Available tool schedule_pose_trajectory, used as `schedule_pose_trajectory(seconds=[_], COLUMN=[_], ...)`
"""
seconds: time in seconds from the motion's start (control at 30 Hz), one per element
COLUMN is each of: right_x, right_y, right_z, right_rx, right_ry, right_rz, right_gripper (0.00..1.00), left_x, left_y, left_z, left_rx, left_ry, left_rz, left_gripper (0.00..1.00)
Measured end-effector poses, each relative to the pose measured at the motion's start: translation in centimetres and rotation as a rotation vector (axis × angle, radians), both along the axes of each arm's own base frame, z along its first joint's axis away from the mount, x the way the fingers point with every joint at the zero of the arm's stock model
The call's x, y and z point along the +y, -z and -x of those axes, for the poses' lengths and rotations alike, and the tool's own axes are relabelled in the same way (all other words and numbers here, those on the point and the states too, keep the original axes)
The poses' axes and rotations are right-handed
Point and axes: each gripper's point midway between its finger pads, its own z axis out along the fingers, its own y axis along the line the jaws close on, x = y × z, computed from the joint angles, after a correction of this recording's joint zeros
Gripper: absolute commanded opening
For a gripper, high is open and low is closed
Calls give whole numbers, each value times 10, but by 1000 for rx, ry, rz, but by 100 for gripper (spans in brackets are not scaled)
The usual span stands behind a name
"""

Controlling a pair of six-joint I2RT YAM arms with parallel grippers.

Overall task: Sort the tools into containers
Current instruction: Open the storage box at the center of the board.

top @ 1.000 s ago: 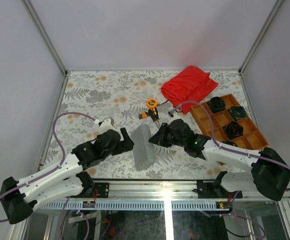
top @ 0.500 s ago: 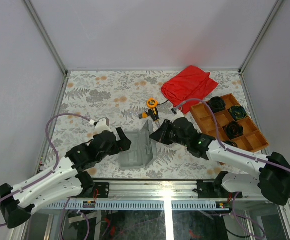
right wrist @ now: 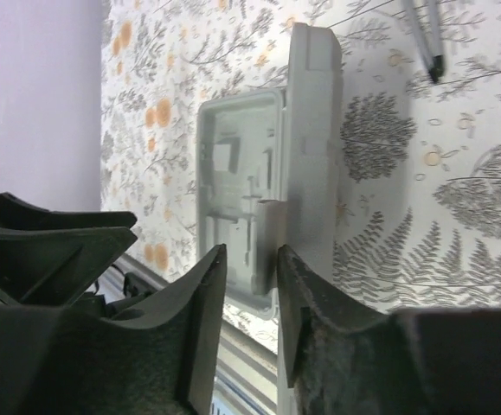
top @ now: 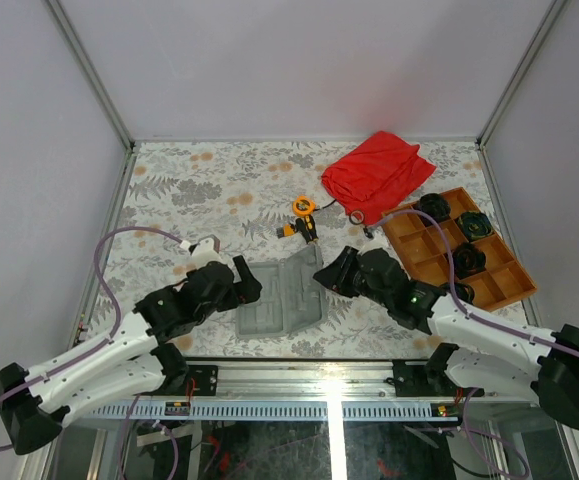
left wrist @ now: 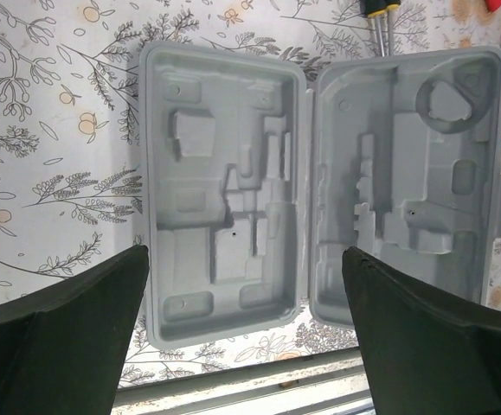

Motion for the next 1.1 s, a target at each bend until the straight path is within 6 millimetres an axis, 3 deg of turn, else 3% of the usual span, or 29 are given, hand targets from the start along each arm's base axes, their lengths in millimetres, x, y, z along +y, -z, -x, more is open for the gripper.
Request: schedule_pose_trajectory(seconds=[0.13, 0.3, 0.57, 0.77, 1.1], right_x=[-16, -39, -70, -71, -63], right_y=[3, 5, 32, 54, 89], right_z=[0, 0, 4, 10, 17], right_rx=[-18, -67, -96, -53, 23], right_ry=[35, 64, 19, -49, -97], right_rz=[57, 155, 398, 489, 500], right_gripper=[48, 50, 50, 51, 52], left_x=[2, 4, 6, 5, 5], left_y=[10, 23, 41, 41, 46], left_z=[2, 3, 7, 7, 9], left_rx=[21, 50, 86, 87, 101], left_ry=[0, 0, -1, 0, 8], left_rz=[-24, -58, -88, -87, -89], left_gripper=[92, 92, 92, 92, 91])
